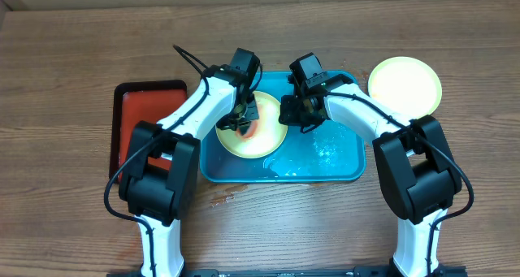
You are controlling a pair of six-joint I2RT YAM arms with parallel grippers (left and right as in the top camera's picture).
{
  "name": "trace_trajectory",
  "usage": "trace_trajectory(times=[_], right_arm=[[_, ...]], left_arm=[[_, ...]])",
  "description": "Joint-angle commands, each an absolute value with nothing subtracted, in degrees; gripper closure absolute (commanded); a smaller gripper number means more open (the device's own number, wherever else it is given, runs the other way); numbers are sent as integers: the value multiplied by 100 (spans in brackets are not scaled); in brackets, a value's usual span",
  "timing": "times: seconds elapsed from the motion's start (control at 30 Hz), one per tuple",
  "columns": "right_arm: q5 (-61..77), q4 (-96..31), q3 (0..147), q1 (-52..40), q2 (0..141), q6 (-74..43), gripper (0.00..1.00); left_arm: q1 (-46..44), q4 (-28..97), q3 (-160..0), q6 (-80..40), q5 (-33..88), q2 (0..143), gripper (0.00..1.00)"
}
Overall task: Clean dirty plates on tray and stack at the side
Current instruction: 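Scrub the yellow plate with the left-held sponge while right holds the rim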
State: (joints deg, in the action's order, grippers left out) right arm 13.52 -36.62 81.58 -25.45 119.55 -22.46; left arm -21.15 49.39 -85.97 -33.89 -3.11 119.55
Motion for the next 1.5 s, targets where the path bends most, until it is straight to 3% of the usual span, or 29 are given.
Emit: trace_trajectory(times=[0.0, 0.17, 0.37, 0.63, 0.73, 1.17, 1.27, 1.47], right_arm=[[1157, -3651, 8134, -2499, 11963, -2255, 89], [1144, -3634, 8134, -2499, 11963, -2255, 89], [1140, -3616, 8134, -2499, 11963, -2255, 89], [1142, -3634, 8134, -2499, 11963, -2255, 89], [1142, -3662, 8134, -2499, 11963, -2252, 89], [1098, -3660, 8134, -2499, 11963, -2255, 89], [1098, -3649, 8134, -2499, 11963, -2255, 89], [1098, -3645, 8134, -2499, 11963, -2255, 89]], left_arm=[[-1833, 5336, -8844, -3103, -1498, 12040, 96], [-1826, 5522, -9395, -3072, -854, 12040, 96], [-1872, 5074, -9465, -3085, 886, 12075, 96], [-1981, 4560, -9341, -3081, 803, 12436, 96], [-1876, 4617, -9341, -3079, 174, 12545, 96], [-1299, 5837, -10029, -3020, -711, 12545, 96], [-1317, 6104, -10368, -2834, -340, 12545, 96], [-1590, 6202, -10425, -2309, 1616, 12547, 96]])
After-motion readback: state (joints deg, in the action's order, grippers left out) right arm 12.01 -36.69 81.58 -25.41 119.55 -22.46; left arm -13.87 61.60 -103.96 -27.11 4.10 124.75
